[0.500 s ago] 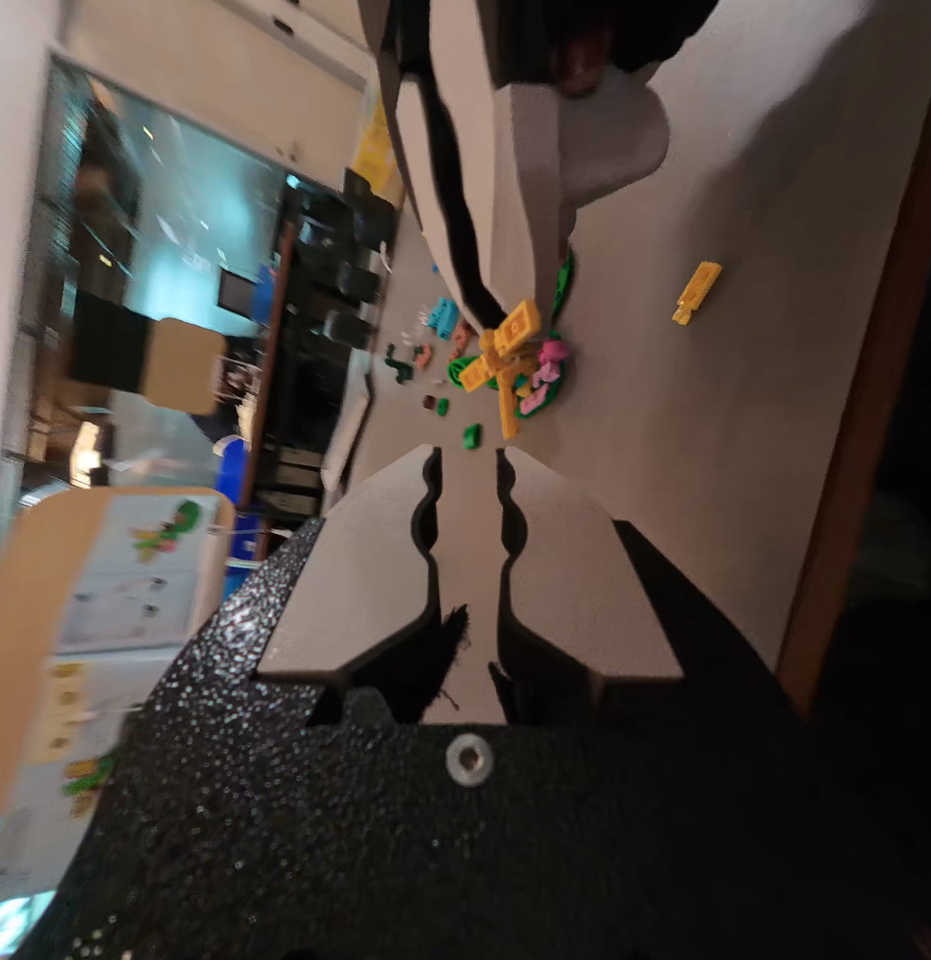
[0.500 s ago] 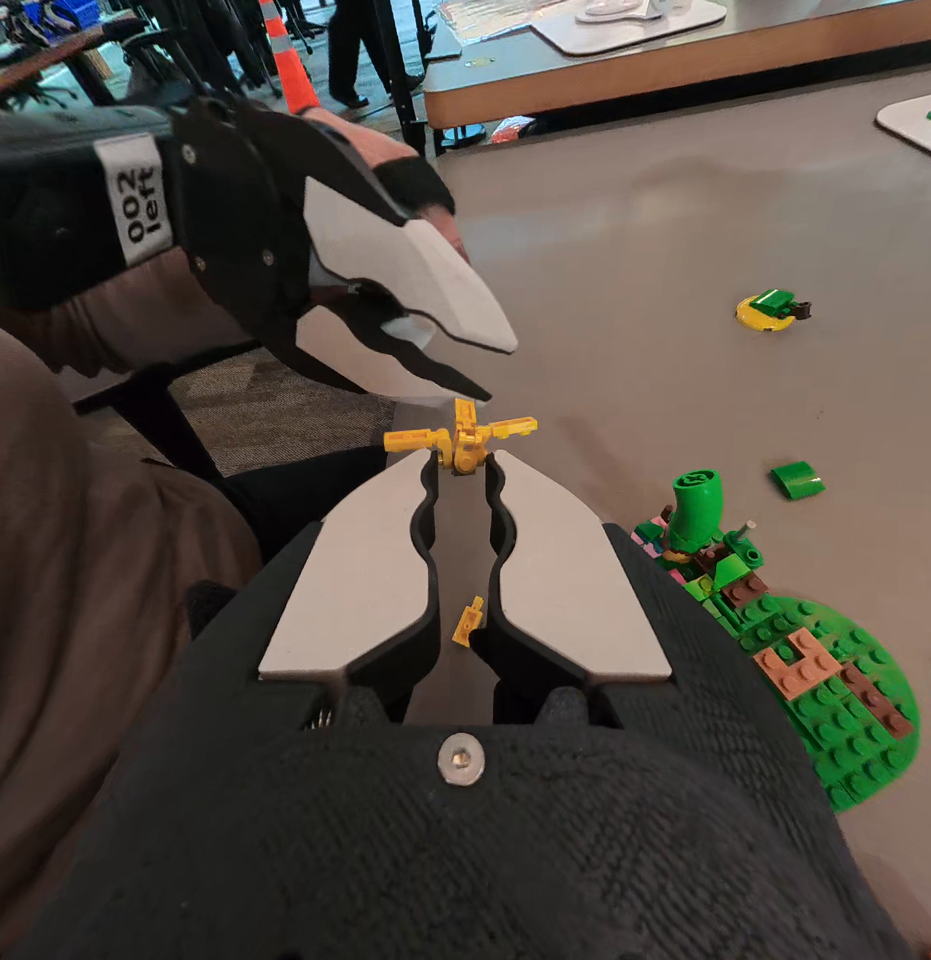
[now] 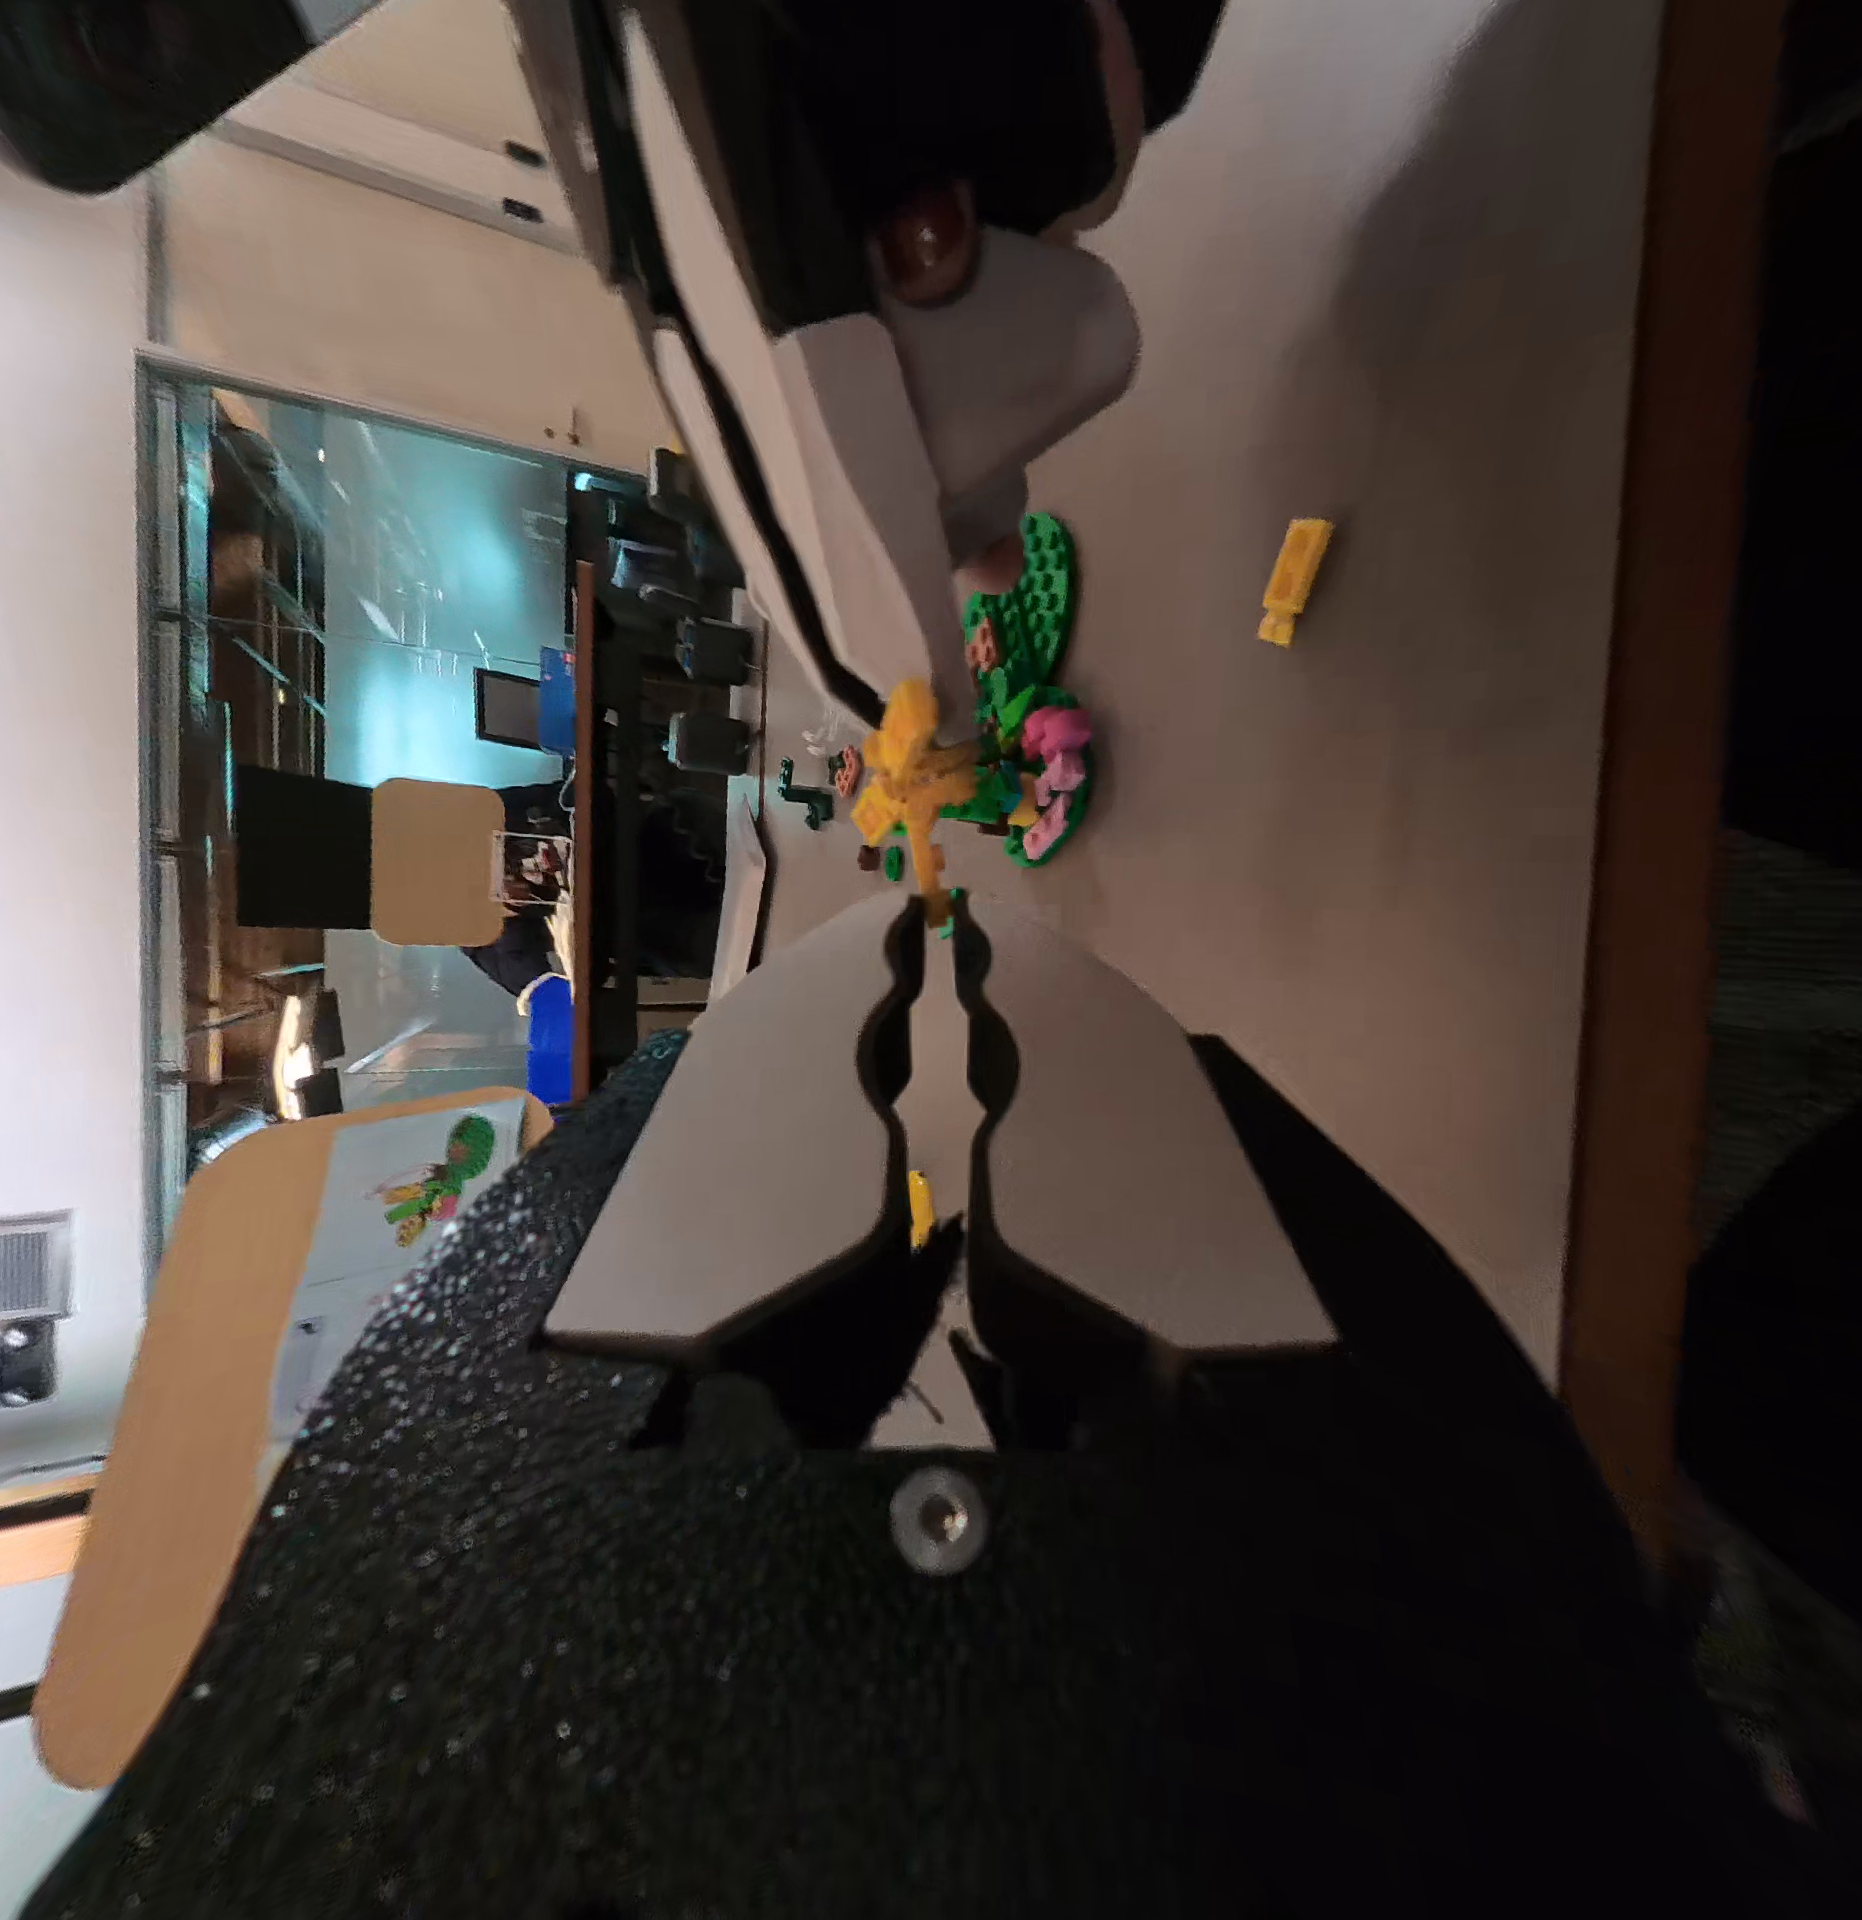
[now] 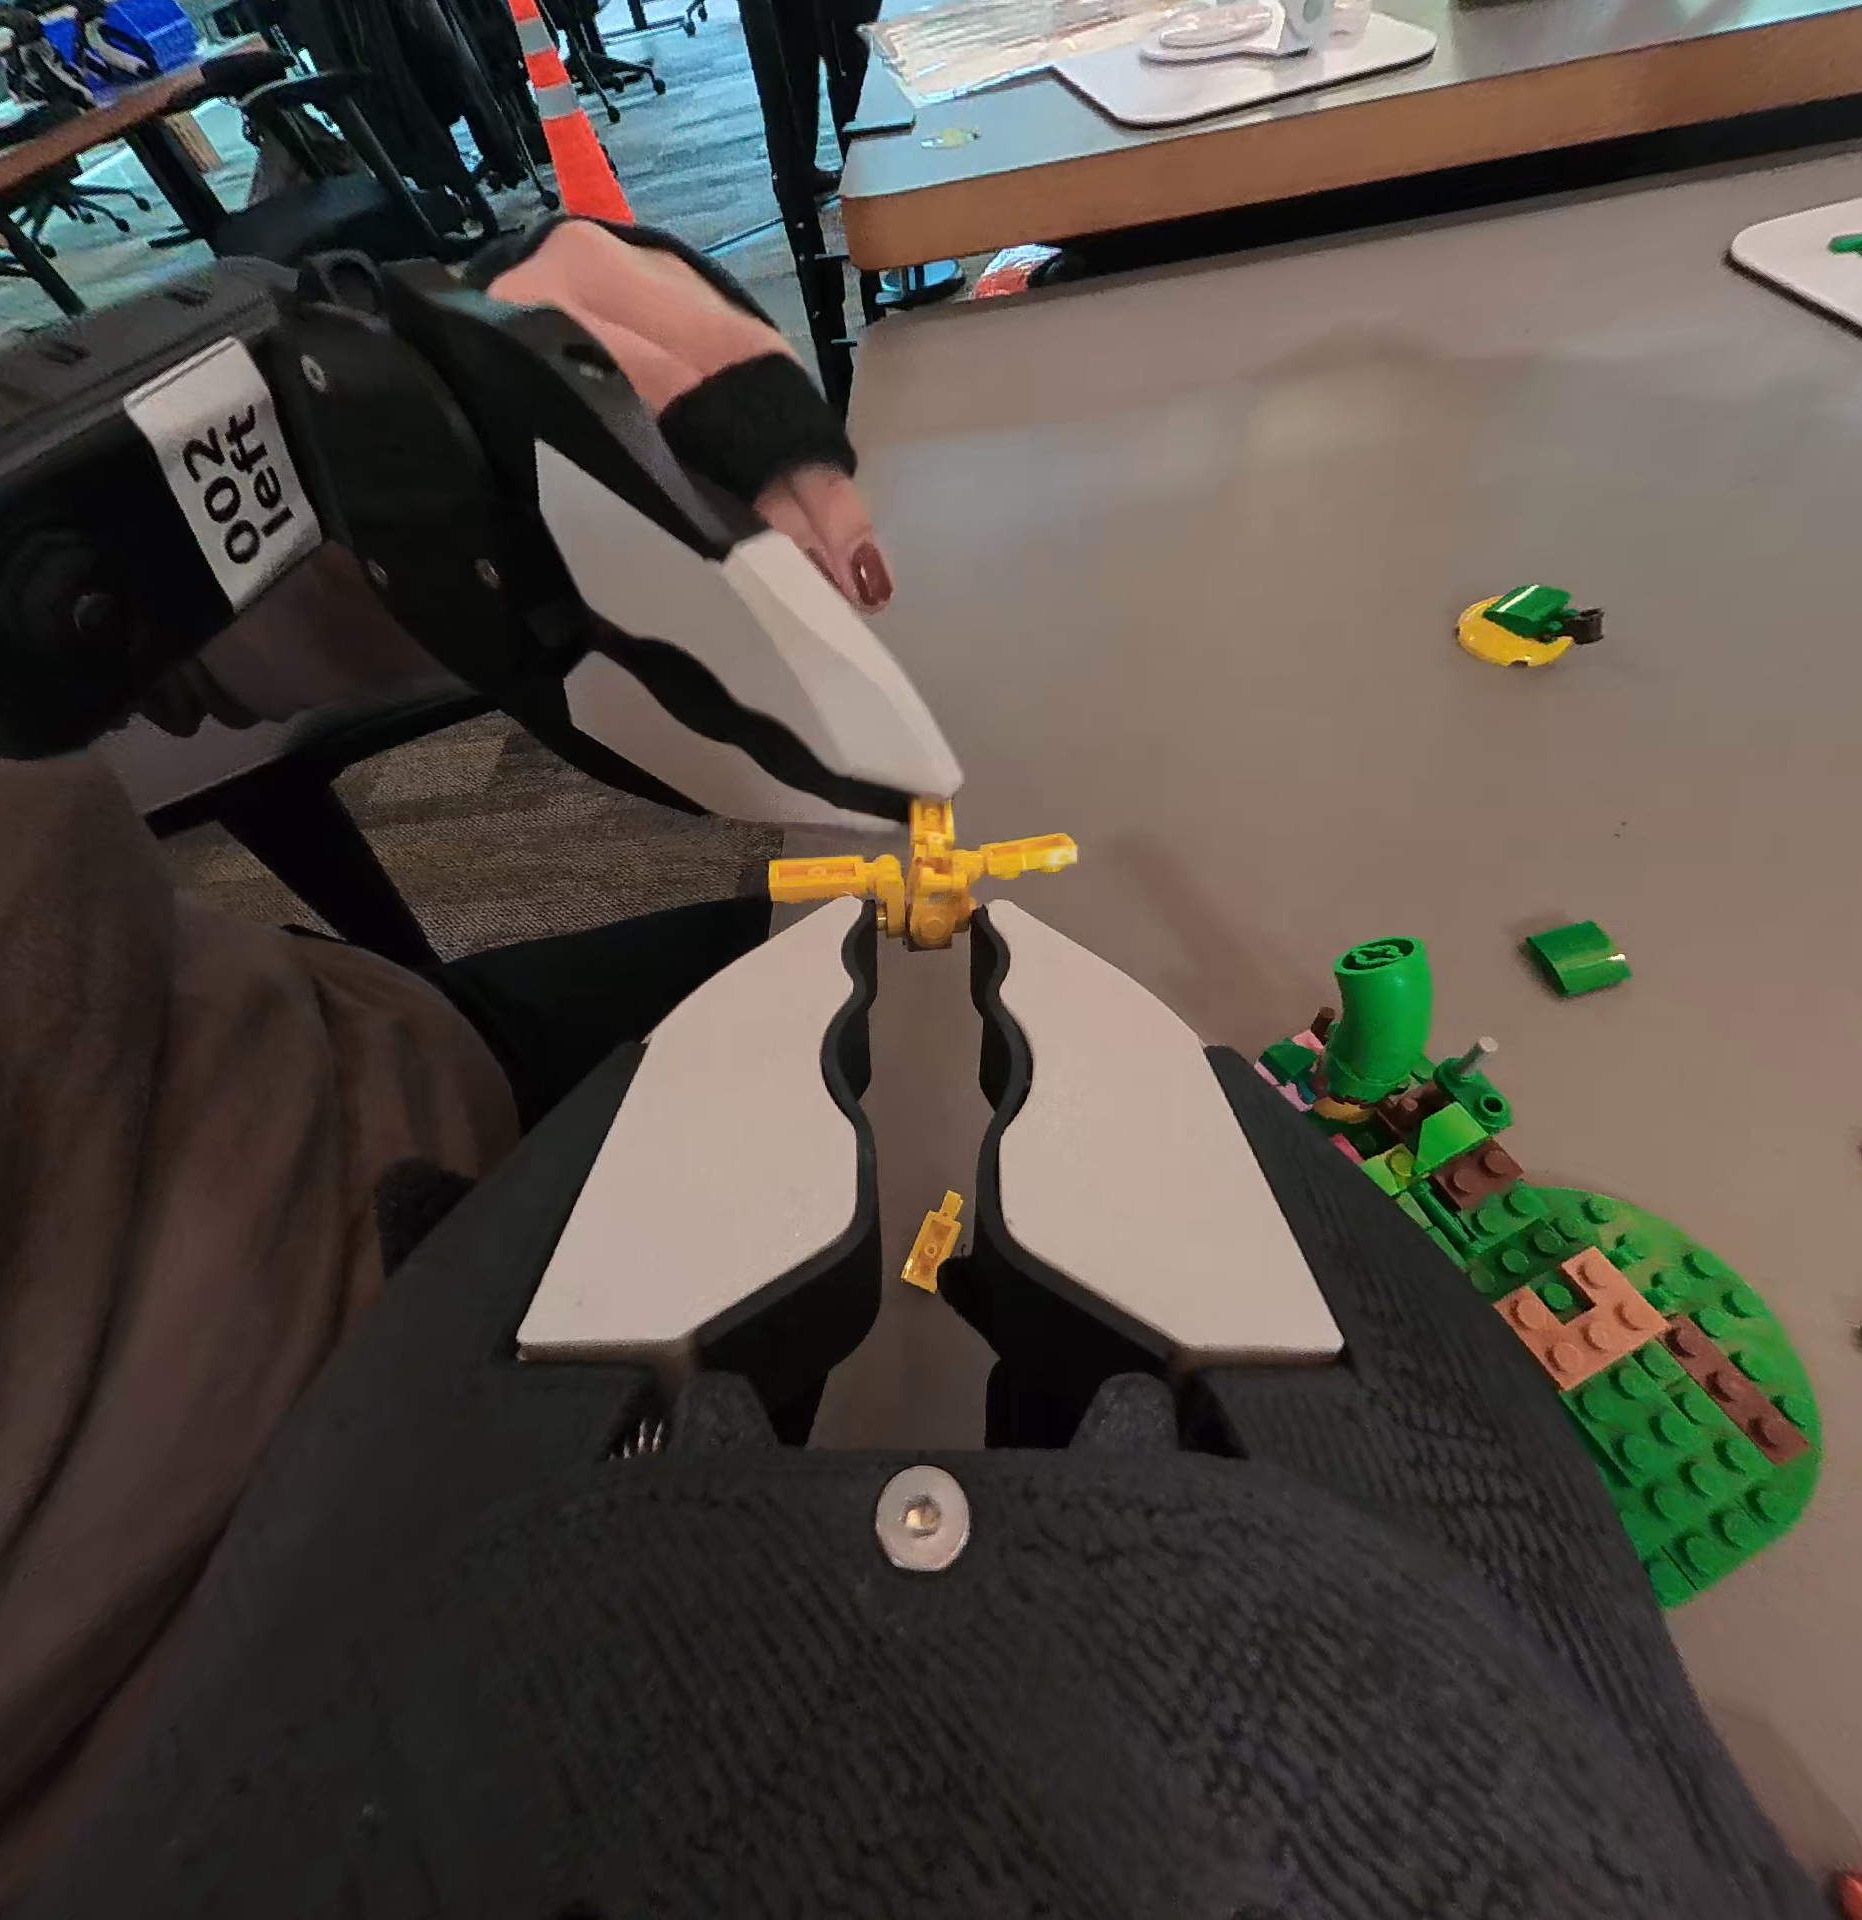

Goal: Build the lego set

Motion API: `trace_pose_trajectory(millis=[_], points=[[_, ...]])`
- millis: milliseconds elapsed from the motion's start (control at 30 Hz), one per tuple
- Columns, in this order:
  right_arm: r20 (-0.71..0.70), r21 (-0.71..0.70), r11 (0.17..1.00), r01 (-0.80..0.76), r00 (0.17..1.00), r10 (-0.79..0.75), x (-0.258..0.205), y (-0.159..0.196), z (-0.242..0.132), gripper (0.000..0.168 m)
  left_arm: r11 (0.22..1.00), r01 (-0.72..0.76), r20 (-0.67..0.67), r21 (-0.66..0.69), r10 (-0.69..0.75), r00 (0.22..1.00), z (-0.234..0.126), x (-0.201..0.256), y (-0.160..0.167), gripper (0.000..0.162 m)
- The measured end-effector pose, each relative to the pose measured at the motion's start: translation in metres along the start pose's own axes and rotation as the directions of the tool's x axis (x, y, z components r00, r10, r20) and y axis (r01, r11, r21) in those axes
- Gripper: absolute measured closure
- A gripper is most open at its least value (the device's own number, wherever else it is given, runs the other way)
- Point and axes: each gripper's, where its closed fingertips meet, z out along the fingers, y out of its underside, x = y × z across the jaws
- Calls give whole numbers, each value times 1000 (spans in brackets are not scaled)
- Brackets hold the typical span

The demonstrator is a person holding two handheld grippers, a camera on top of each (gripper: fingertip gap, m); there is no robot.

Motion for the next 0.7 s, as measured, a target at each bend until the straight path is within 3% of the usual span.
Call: trace_pose_trajectory(millis=[267,433,700], points=[[-20,-22,1000,16,1000,-16,2,3,-2,153,961,-272,-43,-48,270,962,5,5,0,158],[-41,-60,997,39,998,-41,3,9,2,153,882,-467,-92,-66,460,883,6,8,3,158],[-52,-53,997,50,997,-53,3,9,5,153,838,-545,-143,-29,536,832,6,10,6,158]])
